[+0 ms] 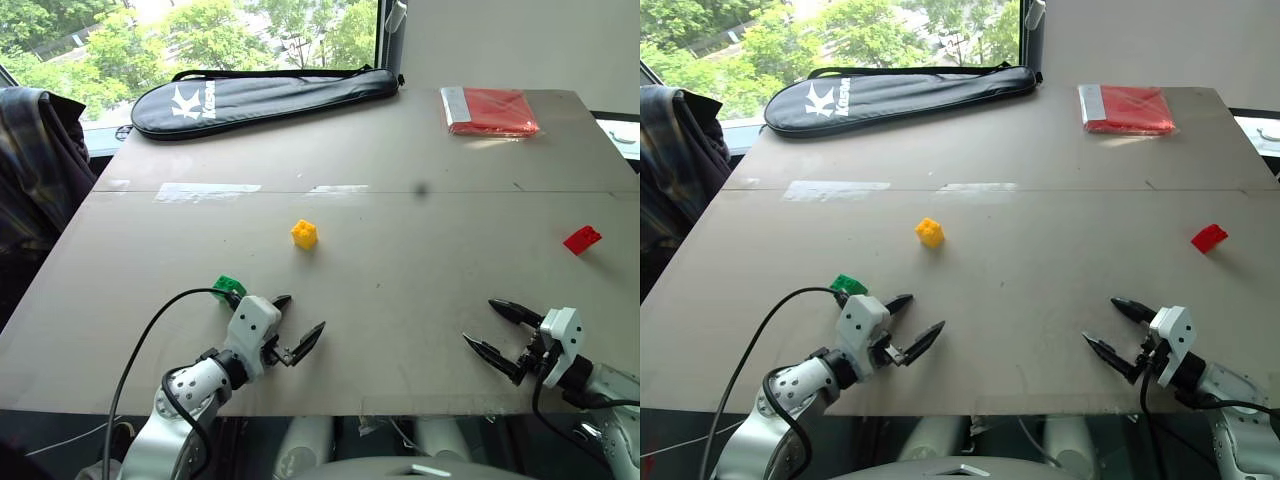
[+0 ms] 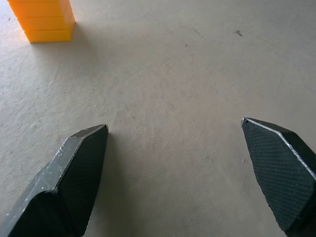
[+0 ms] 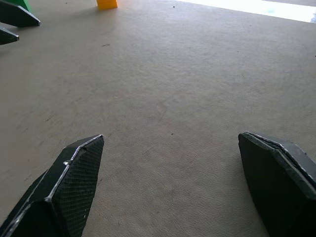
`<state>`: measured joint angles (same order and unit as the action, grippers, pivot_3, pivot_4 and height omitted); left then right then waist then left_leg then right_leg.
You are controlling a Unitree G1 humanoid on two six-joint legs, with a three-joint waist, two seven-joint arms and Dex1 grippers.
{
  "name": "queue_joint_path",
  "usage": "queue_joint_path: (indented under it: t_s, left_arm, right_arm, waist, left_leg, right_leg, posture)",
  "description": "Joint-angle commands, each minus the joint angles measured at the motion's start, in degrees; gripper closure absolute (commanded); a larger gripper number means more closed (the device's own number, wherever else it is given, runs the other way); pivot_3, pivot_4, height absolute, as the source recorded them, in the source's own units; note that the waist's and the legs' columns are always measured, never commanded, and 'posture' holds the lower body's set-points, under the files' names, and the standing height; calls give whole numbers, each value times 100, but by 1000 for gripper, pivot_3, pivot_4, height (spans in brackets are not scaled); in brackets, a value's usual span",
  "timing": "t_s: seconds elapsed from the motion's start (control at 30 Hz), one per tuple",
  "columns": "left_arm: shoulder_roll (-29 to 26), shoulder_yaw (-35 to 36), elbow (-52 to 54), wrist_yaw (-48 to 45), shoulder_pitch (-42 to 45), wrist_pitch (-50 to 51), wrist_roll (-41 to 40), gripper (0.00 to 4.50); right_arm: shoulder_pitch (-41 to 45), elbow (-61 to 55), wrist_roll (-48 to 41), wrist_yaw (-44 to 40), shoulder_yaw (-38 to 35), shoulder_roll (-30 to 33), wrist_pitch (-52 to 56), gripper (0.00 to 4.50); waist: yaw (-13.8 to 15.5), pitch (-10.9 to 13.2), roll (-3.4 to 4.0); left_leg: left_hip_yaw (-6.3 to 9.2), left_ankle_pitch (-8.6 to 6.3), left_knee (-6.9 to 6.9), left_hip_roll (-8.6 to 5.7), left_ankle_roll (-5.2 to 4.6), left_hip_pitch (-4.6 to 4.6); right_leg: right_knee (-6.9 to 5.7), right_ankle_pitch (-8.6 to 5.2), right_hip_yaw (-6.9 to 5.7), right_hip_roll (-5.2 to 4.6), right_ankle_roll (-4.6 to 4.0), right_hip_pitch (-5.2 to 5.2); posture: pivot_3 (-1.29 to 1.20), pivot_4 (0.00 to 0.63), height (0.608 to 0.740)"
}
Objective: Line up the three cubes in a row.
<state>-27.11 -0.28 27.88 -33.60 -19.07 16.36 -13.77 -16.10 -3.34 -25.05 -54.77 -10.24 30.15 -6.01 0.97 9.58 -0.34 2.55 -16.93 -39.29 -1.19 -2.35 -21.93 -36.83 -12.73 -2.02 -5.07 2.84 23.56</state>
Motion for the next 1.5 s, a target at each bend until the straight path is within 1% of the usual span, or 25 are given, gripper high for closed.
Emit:
queue_joint_path:
  t_s: [0.03,0.1,0.2,0.37,0.47,0.53,0.67,0.77,0.8,0.87,1.03,1.23,1.4,1.5]
  left_arm:
    - [-88,54,176,-113,61,101,-173,87]
    - [-105,80,219,-184,159,155,-293,87]
    - [-275,84,449,-507,393,332,-652,87]
    - [-675,100,1043,-873,1064,1124,-1501,87]
    - [-923,39,1279,-867,1812,1716,-1880,87]
    - [-1059,-13,1363,-888,2255,2017,-2060,87]
    - [-1360,-104,1330,-969,2982,2373,-2112,87]
    - [-1419,-106,1309,-949,3410,2525,-2174,87]
    - [-1410,-105,1310,-933,3491,2565,-2188,87]
    - [-1379,-114,1363,-889,3628,2690,-2255,87]
    - [-1364,-168,1453,-759,3796,2822,-2328,87]
    - [-1351,-216,1501,-659,3825,2884,-2330,87]
    - [-1309,-286,1516,-600,3845,2914,-2327,87]
    - [-1296,-302,1485,-602,3910,2930,-2333,87]
  right_arm:
    - [67,61,-113,420,-434,-50,109,0]
    - [179,143,-39,741,-620,-78,108,0]
    - [410,242,19,1405,-1034,-115,181,0]
    - [692,466,134,2067,-1492,-58,264,0]
    - [1162,890,205,2558,-1746,30,418,0]
    - [1520,1209,287,2817,-1780,99,571,0]
    - [2483,2041,690,3611,-1641,119,771,0]
    - [3071,2396,694,3950,-1605,-49,907,0]
    - [3180,2452,683,4004,-1590,-92,936,0]
    - [3445,2619,793,4240,-1503,-235,904,0]
    - [3913,3045,1033,4875,-1426,-518,853,0]
    - [4065,3195,1277,5650,-1391,-835,698,0]
    - [4181,3210,1436,6424,-1362,-1306,548,0]
    - [4346,3394,1558,6711,-1299,-1464,354,0]
  waist:
    - [-1,0,0]
    - [-1,1,0]
    - [-6,3,2]
    - [-3,3,4]
    - [-15,5,6]
    - [-35,6,6]
    - [-126,11,0]
    - [-150,10,1]
    - [-157,12,-2]
    - [-164,12,-1]
    - [-168,13,0]
    - [-169,13,0]
    - [-183,12,-1]
    - [-194,13,-1]
  left_leg:
    - [0,0,0,0,0,0]
    - [-2,0,0,0,0,0]
    - [-7,0,-1,0,0,-1]
    - [-9,1,-2,0,2,-1]
    - [-22,3,-2,-1,3,2]
    - [-38,3,-4,-3,3,8]
    - [-57,4,-5,-4,2,16]
    - [-55,6,-3,-6,5,16]
    - [-52,6,-2,-4,5,15]
    - [-52,19,-2,-2,27,7]
    - [-55,20,-2,-3,29,6]
    - [-56,20,-3,-7,29,6]
    - [-57,24,-3,-6,36,9]
    - [-59,26,-3,-6,38,13]
  right_leg:
    - [0,0,0,0,0,0]
    - [-1,0,0,1,1,1]
    - [-5,1,4,3,-1,5]
    - [-12,2,6,6,-4,8]
    - [-14,3,18,8,-4,8]
    - [-18,4,31,9,-3,7]
    - [-27,6,51,16,0,9]
    - [-35,6,51,17,-1,13]
    - [-37,17,51,20,20,13]
    - [-36,18,53,24,22,21]
    - [-33,18,59,23,22,21]
    - [-32,19,63,22,23,21]
    - [-36,19,67,24,23,22]
    - [-46,19,71,25,22,22]
  posture:
    - [0,150,694]
    - [0,150,694]
    - [0,150,694]
    - [0,150,694]
    - [0,150,694]
    - [0,150,694]
    - [0,150,694]
    - [0,150,694]
    - [0,150,694]
    - [0,150,694]
    - [0,150,694]
    - [0,150,694]
    - [0,150,694]
    - [0,150,694]
